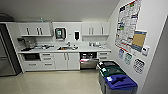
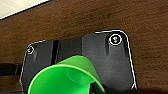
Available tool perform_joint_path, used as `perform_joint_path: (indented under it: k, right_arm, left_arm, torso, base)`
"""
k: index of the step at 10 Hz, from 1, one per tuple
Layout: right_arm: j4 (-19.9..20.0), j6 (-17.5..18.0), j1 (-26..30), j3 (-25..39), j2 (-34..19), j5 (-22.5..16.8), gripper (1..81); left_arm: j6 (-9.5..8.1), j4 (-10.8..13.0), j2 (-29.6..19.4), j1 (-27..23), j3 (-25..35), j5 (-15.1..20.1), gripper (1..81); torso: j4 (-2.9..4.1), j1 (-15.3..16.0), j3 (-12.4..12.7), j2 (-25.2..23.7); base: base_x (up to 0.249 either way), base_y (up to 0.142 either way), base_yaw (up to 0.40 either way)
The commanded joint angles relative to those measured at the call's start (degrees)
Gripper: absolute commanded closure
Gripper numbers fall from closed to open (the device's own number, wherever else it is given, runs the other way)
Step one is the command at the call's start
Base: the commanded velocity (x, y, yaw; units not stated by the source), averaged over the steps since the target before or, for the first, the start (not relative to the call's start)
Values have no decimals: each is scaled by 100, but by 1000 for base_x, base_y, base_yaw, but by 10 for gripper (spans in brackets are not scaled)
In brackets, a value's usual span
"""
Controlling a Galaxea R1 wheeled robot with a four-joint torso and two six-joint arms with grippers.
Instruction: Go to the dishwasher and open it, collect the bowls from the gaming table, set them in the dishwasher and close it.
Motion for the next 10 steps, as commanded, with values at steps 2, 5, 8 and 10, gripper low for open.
perform_joint_path:
  k: [2, 5, 8, 10]
  right_arm:
    - [-37, -5, 345, 10, -60, -182, 811]
    - [-37, -5, 345, 10, -69, -173, 811]
    - [-46, -5, 336, 10, -69, -173, 811]
    - [-37, -5, 328, 10, -69, -173, 811]
  left_arm:
    - [-16, 78, -114, -368, 98, 171, 811]
    - [-16, 78, -114, -368, 98, 171, 811]
    - [-16, 78, -122, -376, 115, 171, 811]
    - [-16, 78, -131, -368, 133, 162, 811]
  torso:
    - [0, 5, 0, 2]
    - [0, 5, 0, 0]
    - [0, 5, 0, 2]
    - [0, 5, 0, 0]
  base:
    - [140, 0, 0]
    - [138, 0, 0]
    - [138, 0, 0]
    - [138, 0, 0]
